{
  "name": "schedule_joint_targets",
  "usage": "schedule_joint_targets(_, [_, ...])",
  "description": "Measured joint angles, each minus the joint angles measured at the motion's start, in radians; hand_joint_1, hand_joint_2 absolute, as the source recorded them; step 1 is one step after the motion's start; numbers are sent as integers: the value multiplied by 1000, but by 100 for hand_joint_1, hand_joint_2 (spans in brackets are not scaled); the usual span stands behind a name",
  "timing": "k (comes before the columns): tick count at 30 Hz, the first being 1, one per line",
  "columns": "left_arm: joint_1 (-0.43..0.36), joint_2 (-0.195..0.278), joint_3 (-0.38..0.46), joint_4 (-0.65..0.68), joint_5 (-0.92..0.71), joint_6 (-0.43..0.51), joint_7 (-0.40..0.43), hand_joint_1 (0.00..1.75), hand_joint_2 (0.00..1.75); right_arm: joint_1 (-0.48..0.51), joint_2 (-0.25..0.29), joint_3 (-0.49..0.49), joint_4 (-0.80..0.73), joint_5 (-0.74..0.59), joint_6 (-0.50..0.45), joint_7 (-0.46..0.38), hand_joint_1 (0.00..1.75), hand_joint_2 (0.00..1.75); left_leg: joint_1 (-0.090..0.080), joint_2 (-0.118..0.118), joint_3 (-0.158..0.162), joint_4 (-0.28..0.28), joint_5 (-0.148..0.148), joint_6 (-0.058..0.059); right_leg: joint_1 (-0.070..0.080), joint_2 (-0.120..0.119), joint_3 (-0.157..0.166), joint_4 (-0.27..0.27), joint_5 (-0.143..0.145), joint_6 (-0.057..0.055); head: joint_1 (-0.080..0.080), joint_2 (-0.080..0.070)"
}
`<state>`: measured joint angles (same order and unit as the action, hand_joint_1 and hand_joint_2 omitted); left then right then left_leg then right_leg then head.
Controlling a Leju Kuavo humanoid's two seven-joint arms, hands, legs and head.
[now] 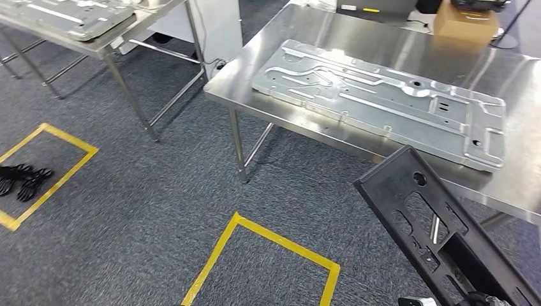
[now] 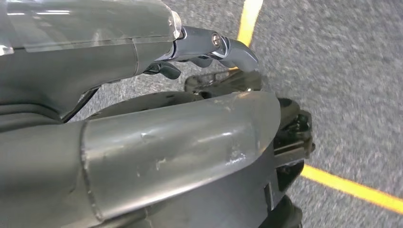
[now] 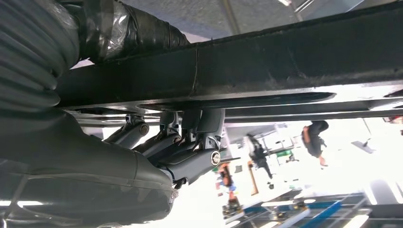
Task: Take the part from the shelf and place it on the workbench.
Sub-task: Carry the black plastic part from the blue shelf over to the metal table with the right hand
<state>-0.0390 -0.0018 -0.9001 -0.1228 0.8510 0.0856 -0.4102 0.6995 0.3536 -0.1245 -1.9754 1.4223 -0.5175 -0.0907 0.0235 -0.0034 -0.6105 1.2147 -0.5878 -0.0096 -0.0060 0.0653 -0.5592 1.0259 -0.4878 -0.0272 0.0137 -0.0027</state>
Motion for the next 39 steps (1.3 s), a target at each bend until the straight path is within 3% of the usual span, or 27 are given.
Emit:
schedule_joint_targets(2, [0,2,-2,1,4,0,0,0,0,-3,0,0,6,1,3,0,175,175,-2,-46,47,-131,71,15,2,25,4,2,-4,4,0,0])
schedule_joint_targets(4, [-1,5,-5,3,6,-1,0,0,0,-7,0,0,11,2,8,0,175,175,-6,-82,70,-191,88,25,-3,49,-1,4,-4,15,0,0])
schedule_joint_targets(6, [-3,5,-9,3,10,-1,0,0,0,-9,0,0,16,6,12,0,175,175,-8,-70,76,-203,89,30,-9,71,-6,1,-1,30,0,0])
schedule_joint_targets(7, [-4,5,-11,3,11,-1,0,0,0,-8,0,0,18,12,13,0,175,175,-6,-59,81,-212,92,35,-8,65,-8,5,-4,35,0,0])
schedule_joint_targets(9, [-5,5,-16,3,13,0,2,0,0,-13,0,1,20,37,10,1,175,175,-1,-37,88,-228,100,46,-4,13,-33,58,-39,43,3,0])
schedule_joint_targets(10, [-4,5,-19,3,14,0,3,0,0,-16,0,1,22,53,9,1,175,175,-2,-26,90,-230,101,49,-5,-21,-61,114,-70,46,5,0])
schedule_joint_targets(12, [-2,5,-22,3,14,0,7,0,0,-22,0,1,28,76,7,2,175,175,-3,-8,91,-231,94,50,-9,-54,-125,237,-120,54,6,0])
schedule_joint_targets(13, [-1,5,-23,3,14,0,8,0,0,-23,0,1,32,81,7,3,175,175,-3,-2,92,-230,89,49,-12,-59,-141,266,-121,58,6,0])
schedule_joint_targets(14, [0,5,-24,3,14,0,9,0,0,-24,0,2,35,85,6,5,175,175,-3,3,96,-230,83,47,-15,-61,-138,258,-101,60,6,0])
schedule_joint_targets(16, [0,5,-25,3,15,-1,12,0,0,-29,-1,6,43,92,5,11,175,175,-2,12,109,-230,72,40,-19,-66,-72,136,-32,61,6,0])
schedule_joint_targets(17, [-1,5,-26,3,16,-2,14,0,0,-34,-2,11,47,95,5,16,175,175,-3,15,117,-229,65,35,-17,-69,-35,69,-12,58,6,0])
schedule_joint_targets(19, [-5,5,-30,3,20,-2,17,0,0,-44,-3,25,54,101,6,31,175,175,-6,19,128,-230,54,22,-11,-73,5,-3,-8,47,6,0])
schedule_joint_targets(23, [-12,5,-40,3,22,-2,19,0,0,-52,-8,50,66,105,6,52,175,175,-3,19,142,-215,33,-2,-9,-67,30,-17,-25,17,5,0])
schedule_joint_targets(25, [-13,6,-44,3,22,-2,19,0,0,-57,-9,59,71,105,6,55,175,175,-1,14,92,-114,-2,-7,-12,-67,59,-28,-35,4,3,0])
schedule_joint_targets(27, [-11,7,-47,3,22,-2,20,0,0,-61,-9,64,77,105,6,56,175,175,-2,12,-12,35,-39,-9,-10,-66,81,-29,-55,-4,2,0])
schedule_joint_targets(28, [-8,7,-48,3,23,-2,20,0,0,-62,-10,66,80,105,6,56,175,175,-2,12,-56,81,-34,-9,-8,-64,94,-29,-67,-5,2,0])
schedule_joint_targets(29, [-5,7,-49,3,23,-2,21,0,0,-62,-10,67,82,105,6,56,175,175,-2,12,-83,88,-5,-7,-7,-61,110,-29,-81,-5,1,0])
schedule_joint_targets(31, [-1,8,-49,3,23,-2,21,0,0,-62,-10,70,85,105,6,56,175,175,-5,11,-87,-9,108,2,-6,-55,148,-30,-111,-1,1,0])
schedule_joint_targets(32, [0,9,-49,3,23,-2,21,0,0,-63,-10,72,87,105,6,56,175,175,-9,11,-75,-62,153,8,-5,-53,164,-32,-127,2,1,0])
schedule_joint_targets(33, [0,10,-49,4,23,-2,21,0,0,-65,-10,74,88,105,6,56,175,175,-13,10,-60,-110,176,14,-5,-51,177,-35,-139,8,1,0])
schedule_joint_targets(34, [0,11,-49,4,23,-2,21,0,0,-66,-11,76,90,105,6,58,175,175,-18,11,-47,-137,178,19,-5,-50,187,-42,-148,14,0,0])
schedule_joint_targets(35, [-1,11,-49,5,23,-2,21,0,0,-68,-13,78,93,105,6,60,175,175,-21,11,-36,-144,161,24,-4,-50,197,-49,-150,21,0,0])
schedule_joint_targets(37, [0,11,-50,4,24,-2,24,0,0,-70,-20,84,95,105,6,74,175,175,-18,9,-9,-171,141,35,-5,-51,203,-33,-131,33,0,0])
schedule_joint_targets(39, [1,11,-50,4,25,-2,27,0,0,-73,-32,96,98,104,6,93,175,175,-13,5,29,-198,126,47,-6,-54,152,66,-99,43,0,0])
